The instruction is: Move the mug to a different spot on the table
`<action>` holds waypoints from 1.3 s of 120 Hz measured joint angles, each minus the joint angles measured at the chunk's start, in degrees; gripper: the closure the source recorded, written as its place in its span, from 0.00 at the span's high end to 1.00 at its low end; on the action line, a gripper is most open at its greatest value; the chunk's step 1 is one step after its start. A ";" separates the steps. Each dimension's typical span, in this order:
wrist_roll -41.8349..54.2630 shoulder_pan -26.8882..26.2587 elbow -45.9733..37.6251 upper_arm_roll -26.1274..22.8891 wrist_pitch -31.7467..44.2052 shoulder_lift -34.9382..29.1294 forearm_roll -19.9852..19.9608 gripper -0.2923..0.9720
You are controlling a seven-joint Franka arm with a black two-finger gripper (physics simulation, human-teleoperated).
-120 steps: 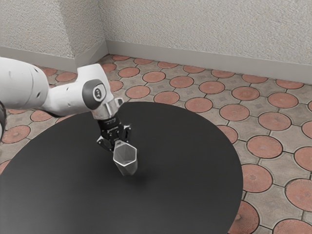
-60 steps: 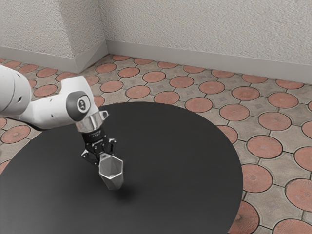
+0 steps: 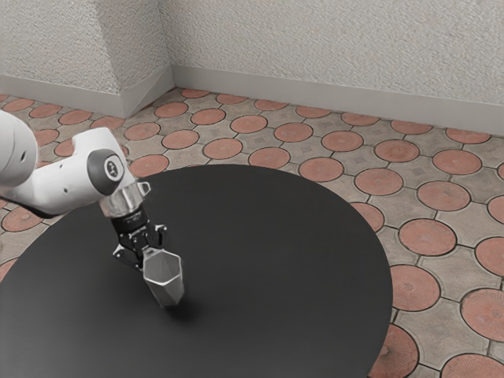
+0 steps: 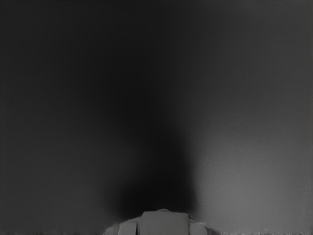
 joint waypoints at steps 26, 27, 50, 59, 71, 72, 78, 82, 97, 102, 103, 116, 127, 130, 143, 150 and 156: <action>5.91 1.02 0.09 3.52 -5.44 1.58 -7.73 0.20; 6.13 1.06 0.10 3.54 -5.58 1.77 -7.98 0.20; 10.43 1.32 0.34 3.64 -7.53 4.64 -12.39 0.20; 11.78 1.31 0.34 3.63 -7.77 5.05 -13.05 0.21; 13.35 1.29 0.35 3.47 -7.64 5.40 -13.32 0.22; 13.47 1.29 0.36 3.43 -7.57 5.42 -13.29 0.22; 14.17 1.26 0.45 3.25 -7.04 5.56 -12.77 0.22; 14.61 1.27 0.48 3.18 -6.68 5.61 -12.46 0.22; 16.05 1.28 0.52 2.82 -5.46 5.99 -11.76 0.23; 16.52 1.27 0.52 2.69 -5.14 6.04 -11.76 0.28; 16.62 1.27 0.52 2.67 -5.08 6.05 -11.77 0.29; 17.77 1.29 0.52 2.59 -4.49 6.08 -11.90 0.43; 18.59 1.29 0.52 2.58 -4.22 6.09 -11.95 0.53; 18.79 1.29 0.52 2.58 -4.16 6.05 -11.96 0.55; 19.58 1.29 0.56 2.58 -3.97 5.89 -11.98 0.62; 19.95 1.29 0.77 2.58 -3.89 5.63 -11.98 0.64; 20.24 1.26 1.21 2.58 -3.84 5.33 -11.98 0.66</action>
